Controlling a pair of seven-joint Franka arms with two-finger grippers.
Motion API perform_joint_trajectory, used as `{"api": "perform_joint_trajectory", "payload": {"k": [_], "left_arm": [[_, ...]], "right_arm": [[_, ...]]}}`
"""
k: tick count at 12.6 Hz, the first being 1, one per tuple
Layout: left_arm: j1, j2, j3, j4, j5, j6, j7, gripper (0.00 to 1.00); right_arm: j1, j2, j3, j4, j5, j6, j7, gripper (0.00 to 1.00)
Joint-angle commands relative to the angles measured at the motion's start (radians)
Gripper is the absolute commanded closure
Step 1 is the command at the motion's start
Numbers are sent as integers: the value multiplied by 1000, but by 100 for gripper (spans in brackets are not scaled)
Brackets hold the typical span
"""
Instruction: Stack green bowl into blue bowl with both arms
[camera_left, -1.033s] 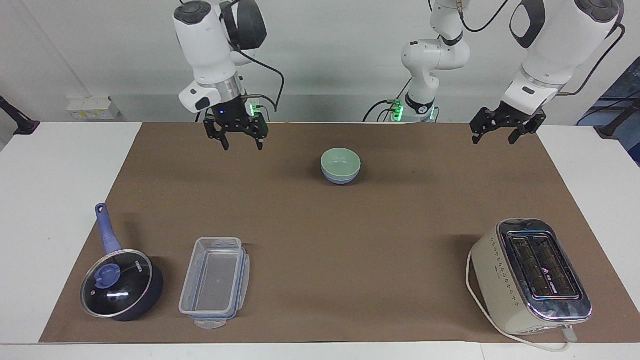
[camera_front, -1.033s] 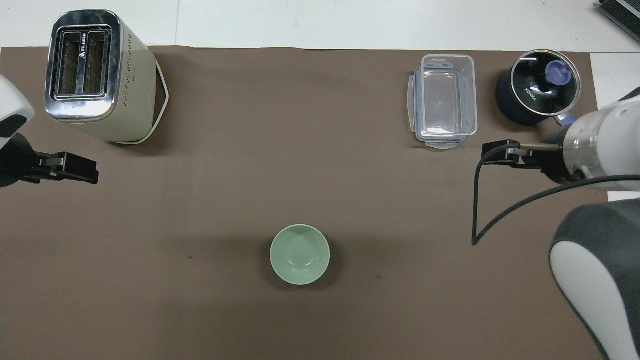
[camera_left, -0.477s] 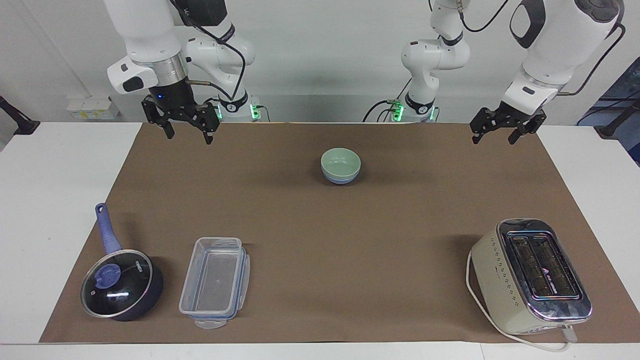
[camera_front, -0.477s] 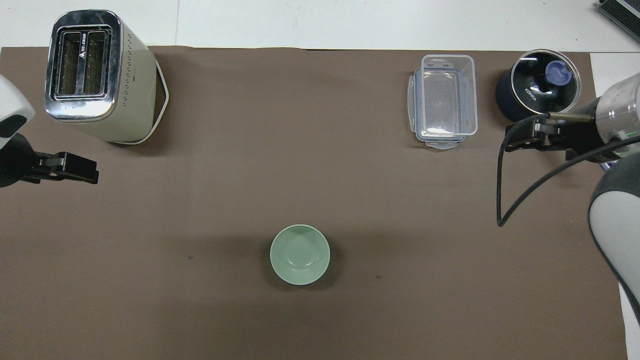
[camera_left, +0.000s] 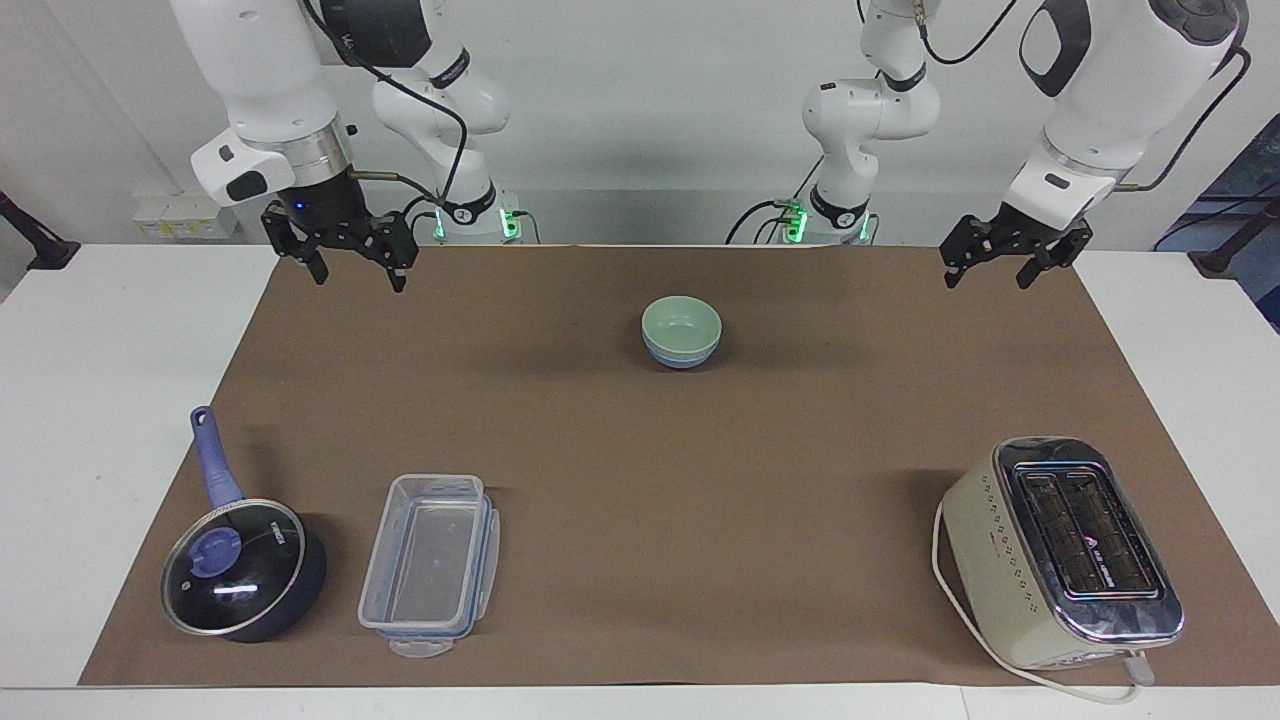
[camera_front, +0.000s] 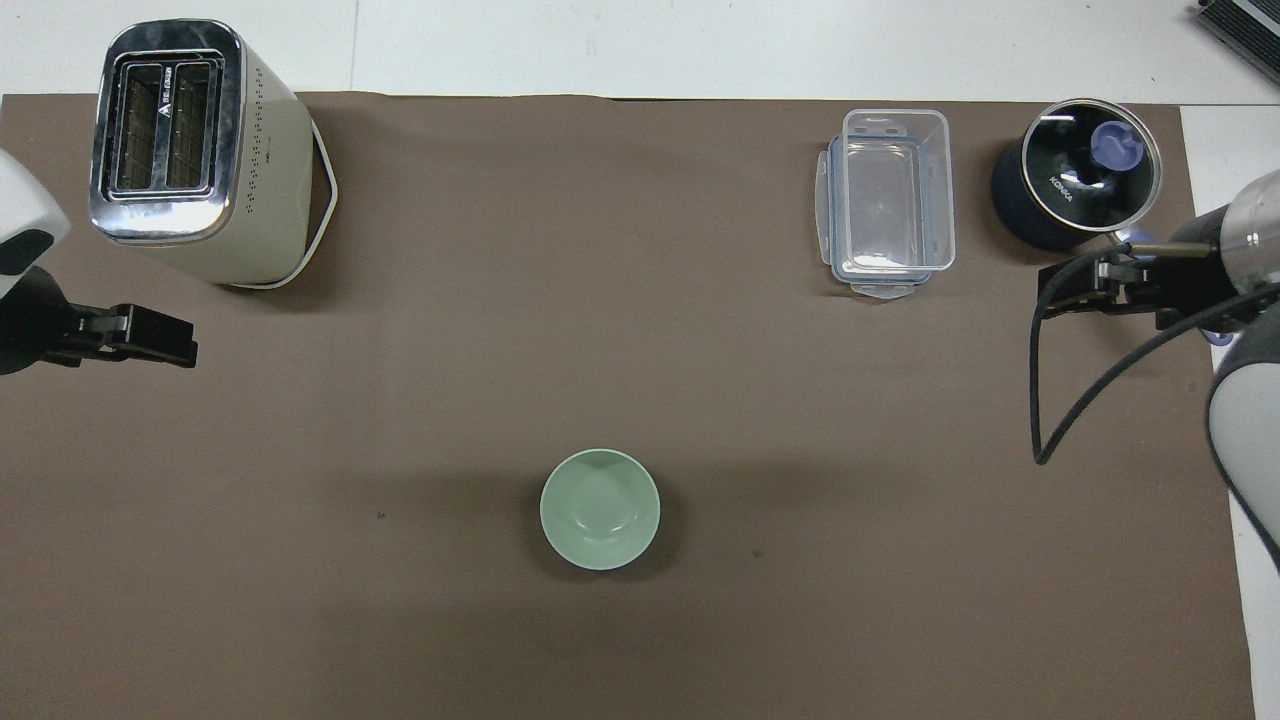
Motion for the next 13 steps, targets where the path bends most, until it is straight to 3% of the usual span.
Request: {"api": "perform_joint_trajectory", "payload": {"k": [1,13], "left_arm": [[12,-1,-10,15,17,-18,13,0],[14,-1,-10,15,17,-18,13,0]], "right_arm": [[-16,-56,11,-72,6,1,-15,0],[-15,-62,13,-79,21,-14,3,0]]}}
